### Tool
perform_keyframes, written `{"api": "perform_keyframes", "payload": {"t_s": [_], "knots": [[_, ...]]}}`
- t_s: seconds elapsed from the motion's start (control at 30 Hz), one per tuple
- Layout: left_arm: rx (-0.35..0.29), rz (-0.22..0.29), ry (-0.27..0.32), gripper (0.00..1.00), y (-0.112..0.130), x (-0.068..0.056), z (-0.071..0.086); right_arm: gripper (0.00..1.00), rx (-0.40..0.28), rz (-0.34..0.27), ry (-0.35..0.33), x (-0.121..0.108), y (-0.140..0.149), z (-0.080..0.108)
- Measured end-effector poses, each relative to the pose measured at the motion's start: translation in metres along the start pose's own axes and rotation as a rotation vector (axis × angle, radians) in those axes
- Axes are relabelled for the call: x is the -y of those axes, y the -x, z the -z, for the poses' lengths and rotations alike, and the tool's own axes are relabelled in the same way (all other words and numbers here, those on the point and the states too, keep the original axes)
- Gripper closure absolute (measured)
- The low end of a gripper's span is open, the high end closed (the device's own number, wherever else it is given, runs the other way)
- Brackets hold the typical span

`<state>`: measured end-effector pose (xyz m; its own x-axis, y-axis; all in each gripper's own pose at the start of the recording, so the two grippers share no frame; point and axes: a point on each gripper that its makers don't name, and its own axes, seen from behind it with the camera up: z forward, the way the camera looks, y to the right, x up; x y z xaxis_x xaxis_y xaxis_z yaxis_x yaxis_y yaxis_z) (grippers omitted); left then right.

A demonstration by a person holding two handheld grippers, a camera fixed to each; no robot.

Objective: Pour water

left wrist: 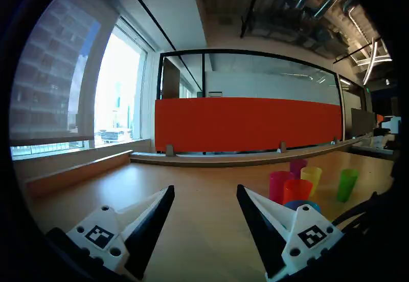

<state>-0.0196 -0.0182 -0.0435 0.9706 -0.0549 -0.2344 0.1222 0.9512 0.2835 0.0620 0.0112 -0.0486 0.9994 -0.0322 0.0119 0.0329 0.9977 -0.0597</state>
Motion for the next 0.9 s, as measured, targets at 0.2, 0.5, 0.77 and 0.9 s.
{"api": "perform_keyframes", "payload": {"t_s": [0.2, 0.5, 0.77, 0.9], "knots": [[0.012, -0.001, 0.005, 0.10, 0.005, -0.002, -0.003, 0.03, -0.003, -0.002, 0.001, -0.002, -0.002, 0.002], [0.017, -0.002, 0.008, 0.10, 0.007, -0.004, -0.005, 0.03, -0.007, 0.007, -0.006, -0.004, -0.001, 0.004], [0.018, -0.003, 0.007, 0.10, 0.008, -0.004, -0.006, 0.03, -0.043, 0.027, -0.017, -0.003, -0.010, 0.001], [0.018, -0.003, 0.007, 0.10, 0.008, -0.004, -0.006, 0.03, -0.059, 0.020, -0.017, -0.007, -0.012, -0.003]]}}
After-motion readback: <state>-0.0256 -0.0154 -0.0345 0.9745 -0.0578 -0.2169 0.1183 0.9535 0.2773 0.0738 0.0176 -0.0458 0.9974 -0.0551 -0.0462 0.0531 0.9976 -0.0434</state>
